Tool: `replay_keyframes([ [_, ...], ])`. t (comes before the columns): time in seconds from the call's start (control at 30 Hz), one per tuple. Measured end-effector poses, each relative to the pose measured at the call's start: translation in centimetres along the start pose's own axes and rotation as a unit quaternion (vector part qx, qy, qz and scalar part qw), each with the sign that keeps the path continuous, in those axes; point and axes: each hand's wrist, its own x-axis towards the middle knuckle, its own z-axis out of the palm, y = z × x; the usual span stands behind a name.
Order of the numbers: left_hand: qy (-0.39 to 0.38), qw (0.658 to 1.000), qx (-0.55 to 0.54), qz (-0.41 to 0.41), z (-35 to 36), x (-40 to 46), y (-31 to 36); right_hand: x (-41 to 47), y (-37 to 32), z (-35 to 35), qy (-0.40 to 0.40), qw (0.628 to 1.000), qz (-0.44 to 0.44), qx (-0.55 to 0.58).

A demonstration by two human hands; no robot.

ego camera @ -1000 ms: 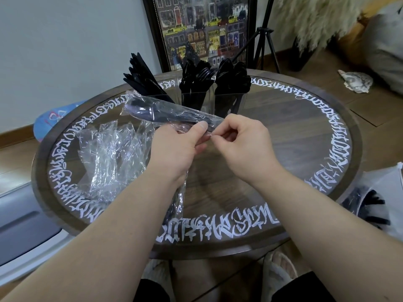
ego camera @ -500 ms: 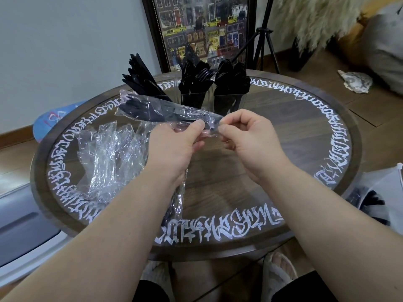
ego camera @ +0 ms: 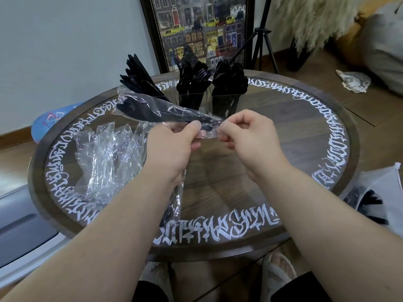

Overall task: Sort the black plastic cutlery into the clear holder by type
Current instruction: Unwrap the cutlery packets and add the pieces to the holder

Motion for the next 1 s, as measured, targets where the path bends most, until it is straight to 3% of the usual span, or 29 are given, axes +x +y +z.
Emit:
replay_keyframes([
  [0.1, 0.019, 0.999, -0.026, -0.014, 0.0, 0.3, 0.0, 0.0, -0.5, -0.2, -0.044, 0.987, 0.098, 0.122],
  [0.2, 0.031, 0.999, -0.014, -0.005, -0.1, 0.4, 0.0, -0.1, -0.9, -0.3, -0.063, 0.974, 0.119, 0.184],
  [0.23, 0.023, 1.000, -0.007, 0.000, -0.1, 0.3, 0.0, -0.1, -0.9, -0.3, -0.053, 0.977, 0.104, 0.176],
  [0.37, -0.017, 1.000, 0.007, 0.013, 0.0, -0.1, 0.1, 0.1, -0.2, 0.1, 0.019, 0.998, -0.031, -0.041],
  [0.6, -0.016, 0.993, -0.115, -0.033, -0.1, 0.3, 0.5, 0.7, 0.6, 0.4, 0.020, 1.000, -0.001, -0.011],
  [0.77, 0.050, 0.997, -0.054, -0.008, -0.6, 1.1, -0.1, 0.8, -0.6, -0.7, 0.147, 0.983, -0.101, -0.046],
  [0.9, 0.055, 0.998, -0.021, 0.014, -0.5, 1.0, -0.2, 0.3, 0.4, 0.2, 0.008, 0.999, 0.019, -0.050],
  [1.0, 0.025, 0.999, -0.017, 0.023, -0.2, 0.5, 0.1, 0.3, 0.5, 0.4, -0.046, 0.992, 0.100, 0.059],
])
